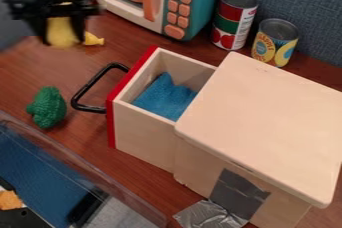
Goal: Put the corn inside the drawer
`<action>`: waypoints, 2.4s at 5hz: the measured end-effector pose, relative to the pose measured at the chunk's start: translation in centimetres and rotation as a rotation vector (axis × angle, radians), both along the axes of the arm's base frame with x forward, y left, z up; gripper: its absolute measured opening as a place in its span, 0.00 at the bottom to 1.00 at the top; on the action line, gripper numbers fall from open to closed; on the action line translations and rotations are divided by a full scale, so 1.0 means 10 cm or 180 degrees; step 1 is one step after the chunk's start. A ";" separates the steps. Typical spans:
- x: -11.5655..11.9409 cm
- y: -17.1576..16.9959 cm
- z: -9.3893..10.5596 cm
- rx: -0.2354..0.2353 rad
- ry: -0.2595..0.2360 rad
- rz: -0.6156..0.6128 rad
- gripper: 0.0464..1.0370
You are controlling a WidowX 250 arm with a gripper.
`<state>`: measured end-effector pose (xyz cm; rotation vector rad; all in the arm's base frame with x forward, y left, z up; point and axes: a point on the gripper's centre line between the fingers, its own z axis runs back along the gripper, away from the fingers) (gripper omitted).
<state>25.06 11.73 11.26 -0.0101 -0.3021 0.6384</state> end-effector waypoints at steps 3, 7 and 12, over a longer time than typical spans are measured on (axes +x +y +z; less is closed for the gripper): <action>-0.01 -0.88 0.07 -0.0179 0.0004 -0.0691 0.59; -0.08 -1.29 0.00 -0.0357 0.0059 -0.0843 0.59; -0.66 -0.52 0.37 0.0151 -0.0469 -0.1041 0.96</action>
